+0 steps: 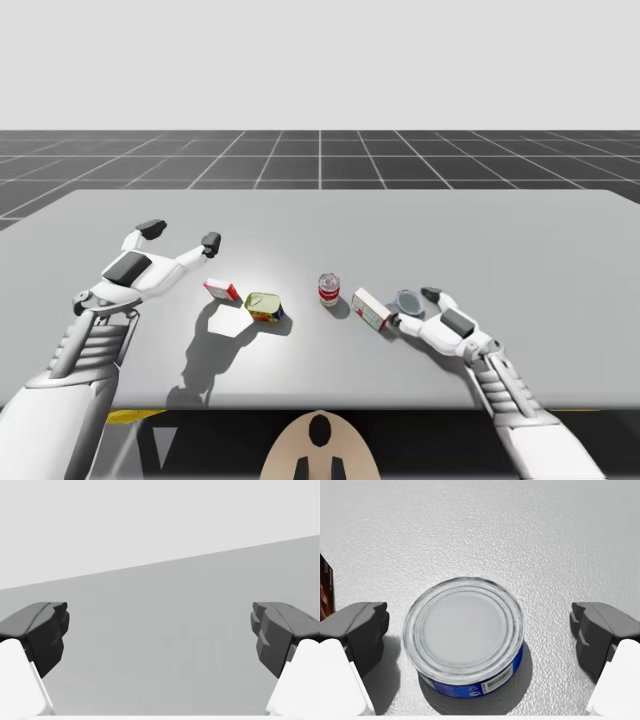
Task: Lift the tuna fish can off the table.
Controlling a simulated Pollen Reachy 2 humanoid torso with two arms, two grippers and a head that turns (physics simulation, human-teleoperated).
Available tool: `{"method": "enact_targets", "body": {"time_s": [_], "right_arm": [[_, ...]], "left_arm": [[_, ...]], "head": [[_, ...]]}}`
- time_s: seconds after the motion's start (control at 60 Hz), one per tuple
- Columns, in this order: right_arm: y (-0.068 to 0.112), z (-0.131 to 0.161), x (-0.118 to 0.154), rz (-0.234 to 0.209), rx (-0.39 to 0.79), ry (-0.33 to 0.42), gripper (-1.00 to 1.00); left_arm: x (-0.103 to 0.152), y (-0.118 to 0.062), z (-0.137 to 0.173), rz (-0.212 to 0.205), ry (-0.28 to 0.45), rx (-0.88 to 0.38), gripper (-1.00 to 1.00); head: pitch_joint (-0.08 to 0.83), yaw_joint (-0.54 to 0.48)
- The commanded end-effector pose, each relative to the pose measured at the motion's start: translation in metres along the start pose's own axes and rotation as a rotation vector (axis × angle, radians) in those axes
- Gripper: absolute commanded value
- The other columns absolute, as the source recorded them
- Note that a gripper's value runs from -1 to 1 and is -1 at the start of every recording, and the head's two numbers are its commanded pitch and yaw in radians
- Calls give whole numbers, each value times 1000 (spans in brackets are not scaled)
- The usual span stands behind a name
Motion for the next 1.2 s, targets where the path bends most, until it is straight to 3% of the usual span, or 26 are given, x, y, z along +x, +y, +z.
{"method": "enact_targets", "body": {"time_s": [0.017, 0.083, 0.117, 0.133, 0.15, 0.283, 0.5, 0.7, 0.967, 1.083, 1.2], "right_arm": [[-1, -10, -8, -27, 17, 37, -1000], [0, -11, -11, -3, 24, 33, -1000], [1, -11, -14, 22, -40, 12, -615], [2, -10, -16, 29, -79, -8, 560], [2, -10, -16, 28, -63, -1, 993], [1, -9, -17, 5, -40, 42, 1000], [2, -9, -18, 18, -35, 47, 1000], [3, -8, -19, 35, -31, 42, 1000], [6, -4, -17, 49, -38, 52, 1000], [9, 3, 3, 58, -34, 18, 1000], [16, 18, 43, 93, -44, -53, 1000]], "left_arm": [[0, 0, 0, -1, 1, 0, -1000], [0, 0, 0, -1, 1, 0, -1000], [0, 0, -1, -1, 2, 0, -1000], [0, 0, -1, -1, 2, 0, -1000], [0, 0, -1, -1, 2, 0, -1000], [0, -1, -1, -2, 4, -1, -1000], [0, -1, -1, -2, 5, 0, -1000], [-2, -2, -1, -5, 10, -1, -1000], [-1, -1, -1, -2, 6, 0, -1000], [0, 0, -1, 1, 4, 1, -1000], [1, 0, 0, 4, 4, 2, -1000]], "head": [[726, -335], [726, -336], [726, -336], [726, -336], [726, -336], [724, -338], [689, -342], [506, -357], [392, -370], [372, -376], [354, -381]]}}
